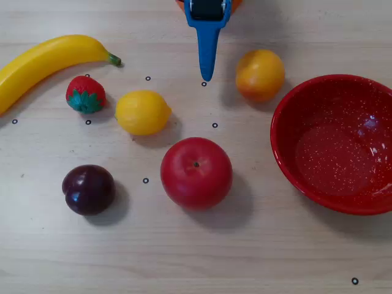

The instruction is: Put the lemon in the red bowl.

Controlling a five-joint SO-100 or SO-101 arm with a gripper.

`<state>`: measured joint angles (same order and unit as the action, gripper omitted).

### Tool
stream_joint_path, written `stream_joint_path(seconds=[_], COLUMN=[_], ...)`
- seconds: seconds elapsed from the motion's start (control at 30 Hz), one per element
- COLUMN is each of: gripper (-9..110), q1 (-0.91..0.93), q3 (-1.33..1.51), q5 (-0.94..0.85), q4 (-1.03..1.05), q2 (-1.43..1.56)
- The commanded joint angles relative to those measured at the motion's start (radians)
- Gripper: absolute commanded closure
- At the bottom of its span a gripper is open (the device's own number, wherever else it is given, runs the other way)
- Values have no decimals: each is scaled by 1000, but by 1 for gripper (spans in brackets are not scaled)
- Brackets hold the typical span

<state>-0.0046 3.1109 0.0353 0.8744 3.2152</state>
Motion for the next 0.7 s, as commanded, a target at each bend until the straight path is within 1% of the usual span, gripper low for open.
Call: stream_joint_path(seconds=[0.0, 0.53, 0.67], gripper=[101, 101, 101], q1=[25, 26, 26], q3=[8, 8, -31], q5=[0, 8, 0], q4=[8, 9, 40], q2=[14, 14, -11])
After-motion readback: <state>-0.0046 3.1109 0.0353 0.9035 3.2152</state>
